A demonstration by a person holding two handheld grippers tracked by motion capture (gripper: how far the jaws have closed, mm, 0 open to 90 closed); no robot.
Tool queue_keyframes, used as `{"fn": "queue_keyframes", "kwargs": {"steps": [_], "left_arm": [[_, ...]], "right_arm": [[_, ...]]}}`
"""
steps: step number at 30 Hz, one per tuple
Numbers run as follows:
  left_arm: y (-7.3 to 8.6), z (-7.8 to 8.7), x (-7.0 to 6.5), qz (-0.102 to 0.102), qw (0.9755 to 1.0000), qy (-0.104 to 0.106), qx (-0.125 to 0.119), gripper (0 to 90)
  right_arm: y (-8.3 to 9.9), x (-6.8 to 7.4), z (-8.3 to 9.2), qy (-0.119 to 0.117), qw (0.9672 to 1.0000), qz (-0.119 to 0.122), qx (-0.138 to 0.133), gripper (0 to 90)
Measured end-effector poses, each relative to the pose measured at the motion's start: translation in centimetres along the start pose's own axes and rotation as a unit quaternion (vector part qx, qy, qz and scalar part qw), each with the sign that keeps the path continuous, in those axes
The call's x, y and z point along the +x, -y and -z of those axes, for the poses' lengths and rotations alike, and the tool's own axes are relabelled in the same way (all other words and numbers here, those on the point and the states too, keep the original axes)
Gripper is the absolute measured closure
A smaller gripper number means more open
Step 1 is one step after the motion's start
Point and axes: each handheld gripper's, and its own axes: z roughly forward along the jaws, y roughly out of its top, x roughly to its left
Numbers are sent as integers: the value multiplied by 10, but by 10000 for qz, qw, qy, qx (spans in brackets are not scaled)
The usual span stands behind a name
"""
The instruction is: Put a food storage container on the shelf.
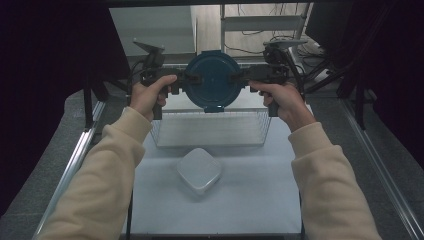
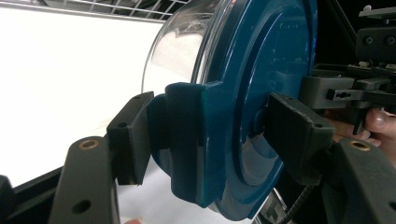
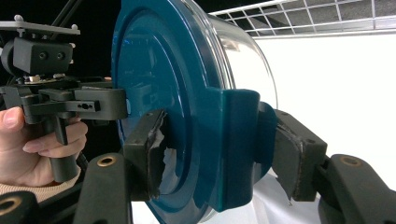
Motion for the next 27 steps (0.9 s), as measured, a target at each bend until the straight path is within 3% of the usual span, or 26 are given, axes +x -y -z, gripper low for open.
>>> {"fn": "queue_keyframes", "kwargs": {"steps": [8, 20, 27], "left_arm": [[-6, -6, 17, 128, 9999, 11, 22, 351], [-10, -16, 33, 244, 9996, -5, 102, 351], [-9, -22, 44, 411, 9990, -14, 156, 351]], "right_arm": [[-6, -9, -14, 4, 10000, -2, 66, 411], [-12, -25, -31, -25, 9995, -216, 229, 411], [-14, -34, -40, -4, 9991, -289, 321, 410]]}}
